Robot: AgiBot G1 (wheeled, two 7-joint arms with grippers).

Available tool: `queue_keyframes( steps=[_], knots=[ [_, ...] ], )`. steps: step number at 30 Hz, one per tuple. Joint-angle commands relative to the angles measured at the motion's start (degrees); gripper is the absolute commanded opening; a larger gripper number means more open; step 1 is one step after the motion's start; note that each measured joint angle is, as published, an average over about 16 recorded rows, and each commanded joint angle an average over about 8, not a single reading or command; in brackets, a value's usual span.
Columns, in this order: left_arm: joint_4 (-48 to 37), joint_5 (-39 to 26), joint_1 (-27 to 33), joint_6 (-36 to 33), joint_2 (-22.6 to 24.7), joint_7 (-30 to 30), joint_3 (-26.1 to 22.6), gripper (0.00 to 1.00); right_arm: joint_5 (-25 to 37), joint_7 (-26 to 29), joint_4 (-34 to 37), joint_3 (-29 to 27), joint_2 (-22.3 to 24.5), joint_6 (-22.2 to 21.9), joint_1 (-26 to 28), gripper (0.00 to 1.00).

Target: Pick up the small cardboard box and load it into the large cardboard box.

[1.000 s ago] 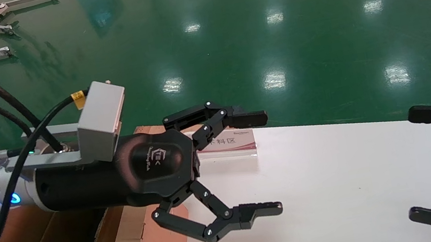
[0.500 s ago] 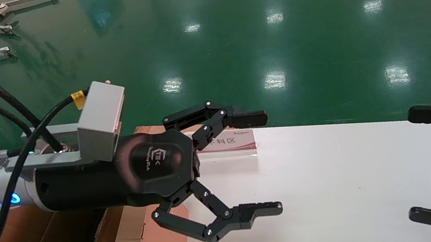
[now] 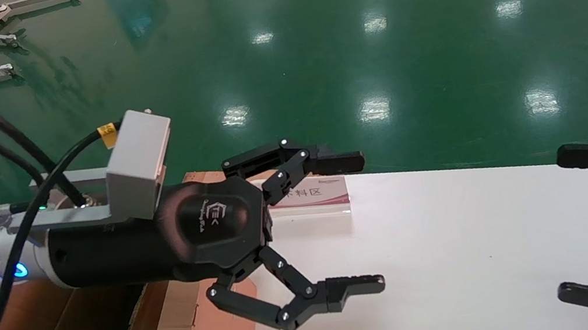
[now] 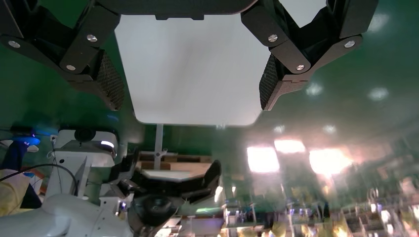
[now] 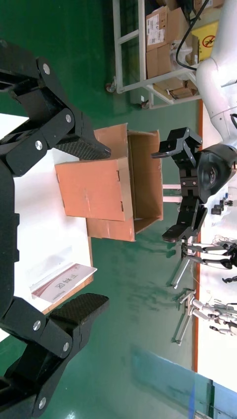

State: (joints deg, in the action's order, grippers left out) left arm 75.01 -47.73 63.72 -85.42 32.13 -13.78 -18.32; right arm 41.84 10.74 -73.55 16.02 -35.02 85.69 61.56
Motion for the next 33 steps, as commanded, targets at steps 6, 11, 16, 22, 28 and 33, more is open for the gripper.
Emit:
queue_keyframes(
  steps=[6, 11, 16, 22, 28, 33],
  knots=[
    [1.43, -4.46, 2.69, 0.09, -2.33, -3.5, -2.64, 1.0, -0.01, 0.0, 0.01, -0.01, 0.0, -0.01, -0.01, 1.0],
    [1.71, -6.24, 3.13, 0.07, -2.66, -3.54, -2.86, 1.0, -0.01, -0.01, 0.02, -0.01, 0.0, -0.01, -0.01, 1.0],
    [1.3, -9.59, 4.31, -0.06, -3.19, -5.26, -4.05, 1.0, -0.01, -0.03, 0.05, 0.0, 0.0, -0.01, 0.0, 1.0],
    [1.86, -19.53, 10.78, -1.94, -3.2, -11.1, -8.08, 1.0, -0.02, -0.05, 0.07, 0.03, 0.0, -0.01, 0.02, 1.0],
    [2.23, -31.58, 20.57, -4.73, -1.15, -16.24, -15.58, 1.0, -0.04, -0.06, 0.08, 0.06, 0.01, -0.01, 0.03, 1.0],
    [2.28, -39.54, 29.04, -5.37, 0.64, -21.78, -24.13, 1.0, -0.06, -0.07, 0.08, 0.08, 0.02, -0.02, 0.04, 1.0]
  ],
)
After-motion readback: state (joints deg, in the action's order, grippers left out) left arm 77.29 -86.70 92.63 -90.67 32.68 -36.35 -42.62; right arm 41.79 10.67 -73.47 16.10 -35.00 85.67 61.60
